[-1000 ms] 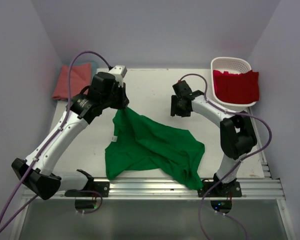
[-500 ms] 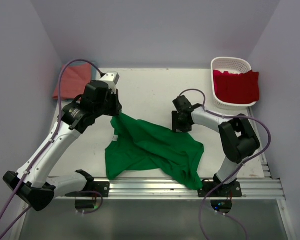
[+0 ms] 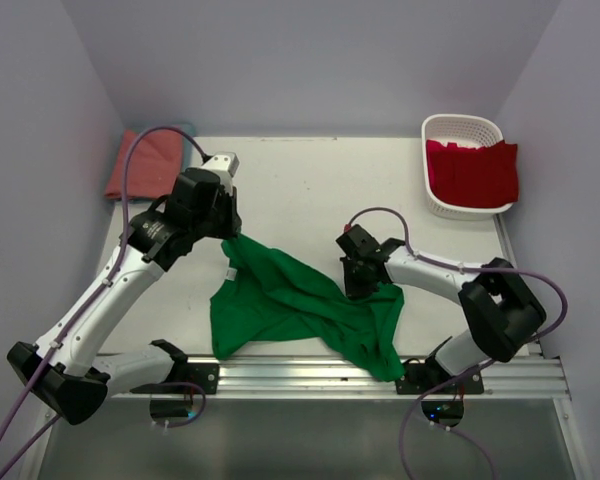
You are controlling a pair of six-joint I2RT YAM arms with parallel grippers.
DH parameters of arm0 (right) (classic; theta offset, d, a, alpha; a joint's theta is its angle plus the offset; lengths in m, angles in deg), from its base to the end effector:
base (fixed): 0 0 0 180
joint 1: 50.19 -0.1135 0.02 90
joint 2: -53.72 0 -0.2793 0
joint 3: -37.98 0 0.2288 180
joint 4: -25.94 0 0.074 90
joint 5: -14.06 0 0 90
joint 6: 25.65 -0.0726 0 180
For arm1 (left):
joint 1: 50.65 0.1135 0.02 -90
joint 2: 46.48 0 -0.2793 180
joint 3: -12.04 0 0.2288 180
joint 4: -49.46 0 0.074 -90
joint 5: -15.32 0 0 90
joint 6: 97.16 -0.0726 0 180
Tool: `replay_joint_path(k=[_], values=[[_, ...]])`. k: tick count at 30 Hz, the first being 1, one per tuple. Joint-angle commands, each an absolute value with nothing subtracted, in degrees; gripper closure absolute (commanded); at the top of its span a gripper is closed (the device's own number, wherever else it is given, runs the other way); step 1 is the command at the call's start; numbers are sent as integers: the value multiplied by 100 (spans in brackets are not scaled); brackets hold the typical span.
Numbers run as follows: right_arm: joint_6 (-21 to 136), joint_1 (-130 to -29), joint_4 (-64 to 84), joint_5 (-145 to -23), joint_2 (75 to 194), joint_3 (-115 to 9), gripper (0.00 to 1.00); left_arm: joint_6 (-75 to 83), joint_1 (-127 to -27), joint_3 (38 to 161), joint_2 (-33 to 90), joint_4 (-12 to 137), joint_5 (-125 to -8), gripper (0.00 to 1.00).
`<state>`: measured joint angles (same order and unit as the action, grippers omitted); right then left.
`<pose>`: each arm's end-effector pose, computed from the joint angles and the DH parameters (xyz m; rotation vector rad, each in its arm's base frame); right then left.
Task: Fold and stack the t-shirts
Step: Flatten the tshirt out
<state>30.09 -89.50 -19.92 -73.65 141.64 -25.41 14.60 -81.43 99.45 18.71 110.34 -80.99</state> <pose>0.2086 0.1670 0.1596 -0.1150 2.8310 0.2479 0.2006 -0.1102 0.3622 0.1184 2.2640 -0.3701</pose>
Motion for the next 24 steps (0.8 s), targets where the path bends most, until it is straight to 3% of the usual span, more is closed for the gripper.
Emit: replay_joint_path(k=[1, 10, 14, 20, 24], values=[[2691, -9289, -2222, -7348, 13705, -2460, 100, 1507, -8141, 9888, 1733, 10826, -8189, 100], [1875, -10379, -2767, -6970, 12668, -2047, 100, 1657, -8141, 9414, 1426, 10773, -8136, 100], [1487, -10855, -3215, -6198, 12027, -2195, 100, 1657, -8141, 9220, 1311, 10677, -8249, 100], [1917, -10654, -3971, -3949, 12200, -3661, 100, 1586, -8123, 9263, 1749, 10404, -9117, 100], [2723, -9706, -3937, -3778, 12816, -5057, 100, 1420, -7949, 9806, 2251, 10114, -9419, 100]])
